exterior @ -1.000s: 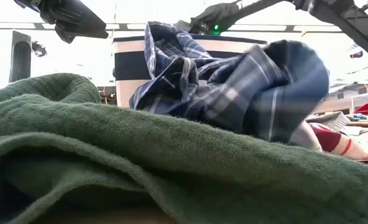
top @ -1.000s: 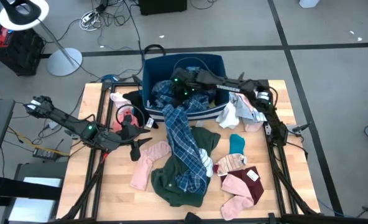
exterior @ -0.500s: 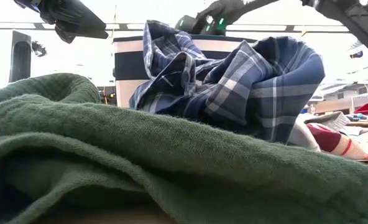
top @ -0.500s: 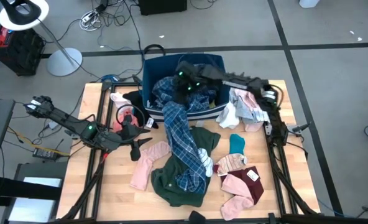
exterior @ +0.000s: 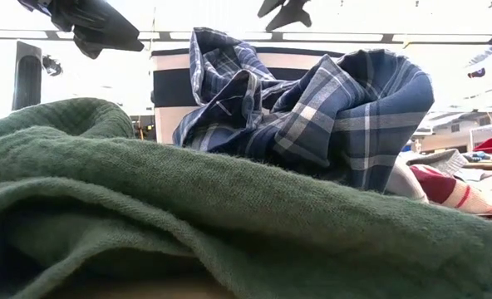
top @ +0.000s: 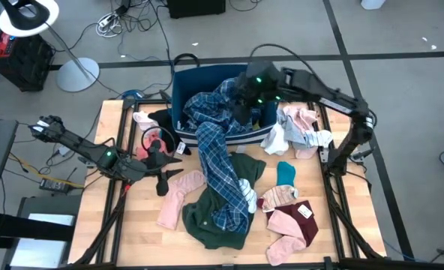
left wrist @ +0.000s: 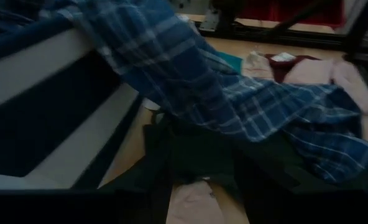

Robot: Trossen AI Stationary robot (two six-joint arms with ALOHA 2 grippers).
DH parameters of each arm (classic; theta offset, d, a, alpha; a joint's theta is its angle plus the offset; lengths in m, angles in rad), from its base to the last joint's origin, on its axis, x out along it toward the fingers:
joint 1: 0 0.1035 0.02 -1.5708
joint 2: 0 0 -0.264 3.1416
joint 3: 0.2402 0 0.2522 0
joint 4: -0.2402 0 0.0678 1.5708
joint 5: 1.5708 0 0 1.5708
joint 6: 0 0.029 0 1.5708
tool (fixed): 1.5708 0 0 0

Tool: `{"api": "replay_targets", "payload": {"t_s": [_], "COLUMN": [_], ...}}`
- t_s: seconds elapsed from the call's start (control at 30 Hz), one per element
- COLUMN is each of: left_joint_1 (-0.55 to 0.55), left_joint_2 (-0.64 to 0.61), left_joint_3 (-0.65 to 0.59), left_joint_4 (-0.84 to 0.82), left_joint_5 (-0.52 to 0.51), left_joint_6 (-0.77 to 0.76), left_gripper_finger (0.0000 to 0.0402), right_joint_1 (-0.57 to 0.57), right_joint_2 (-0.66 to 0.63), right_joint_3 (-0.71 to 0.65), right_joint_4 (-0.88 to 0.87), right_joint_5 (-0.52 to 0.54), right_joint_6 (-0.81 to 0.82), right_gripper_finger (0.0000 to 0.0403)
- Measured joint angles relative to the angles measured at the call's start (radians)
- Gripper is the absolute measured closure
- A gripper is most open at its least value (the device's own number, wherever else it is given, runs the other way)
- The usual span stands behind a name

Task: Sort clothes
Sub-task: Put the blue checkered polo into the blue laundry bin

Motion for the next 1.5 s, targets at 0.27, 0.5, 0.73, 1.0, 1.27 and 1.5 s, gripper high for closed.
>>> {"api": "replay_targets", "payload": {"t_s": [0.27, 0.5, 0.73, 1.0, 1.27, 1.5], "left_joint_1": [0.0, 0.0, 0.0, 0.0, 0.0, 0.0], "left_joint_2": [0.0, 0.0, 0.0, 0.0, 0.0, 0.0], "left_joint_3": [0.0, 0.0, 0.0, 0.0, 0.001, 0.001], "left_joint_4": [0.0, 0.0, 0.001, 0.009, 0.01, 0.01], "left_joint_5": [0.005, 0.0, -0.015, -0.017, -0.017, -0.02], "left_joint_6": [0.003, 0.004, 0.004, 0.002, 0.005, 0.007], "left_gripper_finger": [0.0239, 0.0239, 0.0239, 0.0239, 0.0239, 0.0239], "right_joint_1": [0.224, 0.406, 0.495, 0.483, 0.456, 0.423], "right_joint_2": [-0.099, -0.17, -0.171, -0.166, -0.114, -0.05], "right_joint_3": [-0.131, -0.43, -0.687, -0.873, -0.924, -0.924], "right_joint_4": [-0.068, 0.033, 0.309, 0.625, 0.745, 0.795], "right_joint_5": [0.151, 0.319, 0.326, 0.259, 0.194, 0.165], "right_joint_6": [0.068, 0.246, 0.332, 0.372, 0.387, 0.374], "right_gripper_finger": [0.0195, 0.0195, 0.0195, 0.0196, 0.0213, 0.0275]}}
